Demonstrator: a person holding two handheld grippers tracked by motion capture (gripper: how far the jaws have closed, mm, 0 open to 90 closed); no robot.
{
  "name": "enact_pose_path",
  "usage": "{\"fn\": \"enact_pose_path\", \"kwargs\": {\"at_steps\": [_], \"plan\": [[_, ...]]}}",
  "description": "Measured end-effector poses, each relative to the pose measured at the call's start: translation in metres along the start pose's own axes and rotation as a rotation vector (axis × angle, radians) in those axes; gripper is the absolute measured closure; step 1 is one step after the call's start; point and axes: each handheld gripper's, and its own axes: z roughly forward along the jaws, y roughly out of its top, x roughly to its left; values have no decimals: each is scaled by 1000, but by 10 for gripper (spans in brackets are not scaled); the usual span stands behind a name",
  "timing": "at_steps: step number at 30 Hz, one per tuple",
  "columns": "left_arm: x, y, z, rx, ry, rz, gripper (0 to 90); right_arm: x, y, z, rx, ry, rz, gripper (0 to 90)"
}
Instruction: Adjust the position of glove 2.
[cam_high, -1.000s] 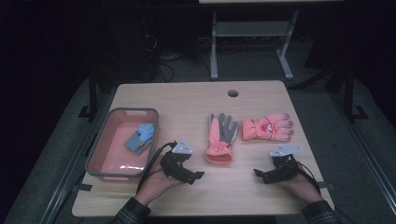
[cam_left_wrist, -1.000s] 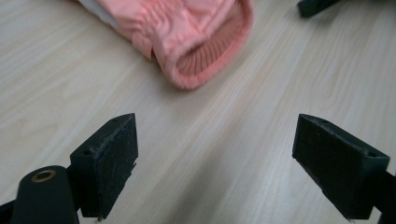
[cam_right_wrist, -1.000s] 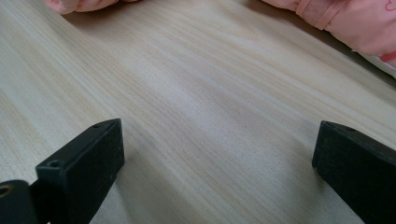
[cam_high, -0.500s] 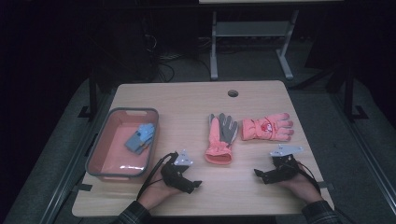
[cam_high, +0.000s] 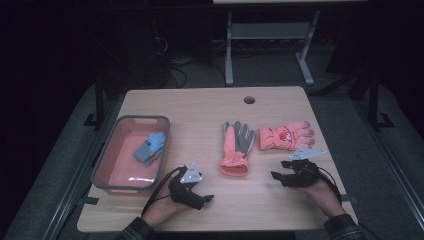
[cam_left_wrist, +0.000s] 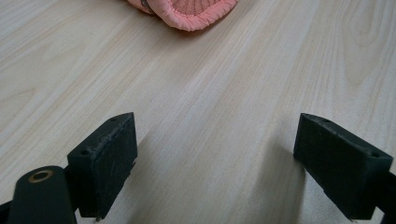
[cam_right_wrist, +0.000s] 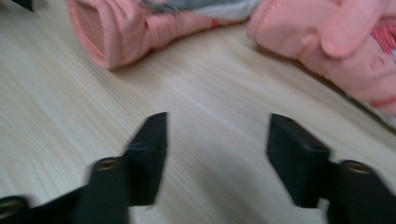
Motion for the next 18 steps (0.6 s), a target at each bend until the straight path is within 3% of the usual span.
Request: {"fn": "enact_pose_path", "kwargs": {"at_steps": [3,9,12,18], "plan": [[0,0,0,0,-1,1,126,4,13,1,-22,11,-16,681],[1,0,0,5,0,8,126,8,36,4,-66,58,-33,895],[0,0,0,5,-1,4,126,10,50,10,-87,98,-43,899],[2,0,-1,6,0,19,126,15,67,24,-89,114,-58,898]]}}
